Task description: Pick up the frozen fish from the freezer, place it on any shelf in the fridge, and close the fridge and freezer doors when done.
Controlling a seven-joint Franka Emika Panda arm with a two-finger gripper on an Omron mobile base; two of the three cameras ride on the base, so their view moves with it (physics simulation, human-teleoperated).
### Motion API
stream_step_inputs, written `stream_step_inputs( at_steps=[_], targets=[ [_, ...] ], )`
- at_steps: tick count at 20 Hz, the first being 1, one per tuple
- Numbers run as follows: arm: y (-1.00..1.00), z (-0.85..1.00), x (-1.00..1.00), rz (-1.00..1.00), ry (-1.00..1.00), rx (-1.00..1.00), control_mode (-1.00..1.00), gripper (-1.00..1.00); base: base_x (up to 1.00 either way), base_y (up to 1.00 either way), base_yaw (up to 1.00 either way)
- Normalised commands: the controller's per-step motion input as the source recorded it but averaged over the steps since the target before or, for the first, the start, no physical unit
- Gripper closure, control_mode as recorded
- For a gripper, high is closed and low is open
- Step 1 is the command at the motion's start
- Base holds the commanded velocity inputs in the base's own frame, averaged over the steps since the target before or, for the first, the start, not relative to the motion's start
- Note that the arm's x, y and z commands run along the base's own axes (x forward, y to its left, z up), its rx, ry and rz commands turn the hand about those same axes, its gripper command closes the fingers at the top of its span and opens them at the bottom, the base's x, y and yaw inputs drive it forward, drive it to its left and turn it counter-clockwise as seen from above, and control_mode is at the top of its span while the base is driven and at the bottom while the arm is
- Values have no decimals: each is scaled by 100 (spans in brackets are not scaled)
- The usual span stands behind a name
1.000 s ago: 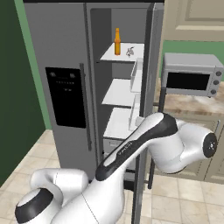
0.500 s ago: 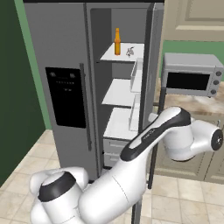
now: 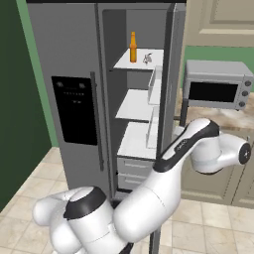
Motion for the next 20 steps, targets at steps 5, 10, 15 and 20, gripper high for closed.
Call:
stream_step_inputs(
  at_steps=[5, 10, 15, 20],
  targets=[
    [0, -9, 39, 0, 0, 0, -100, -100, 0, 0, 0],
    [21, -6, 33, 0, 0, 0, -100, -100, 0, 0, 0],
    [64, -5, 15, 0, 0, 0, -100, -100, 0, 0, 0],
    [64, -1, 33, 0, 0, 0, -100, -100, 0, 0, 0]
  ],
)
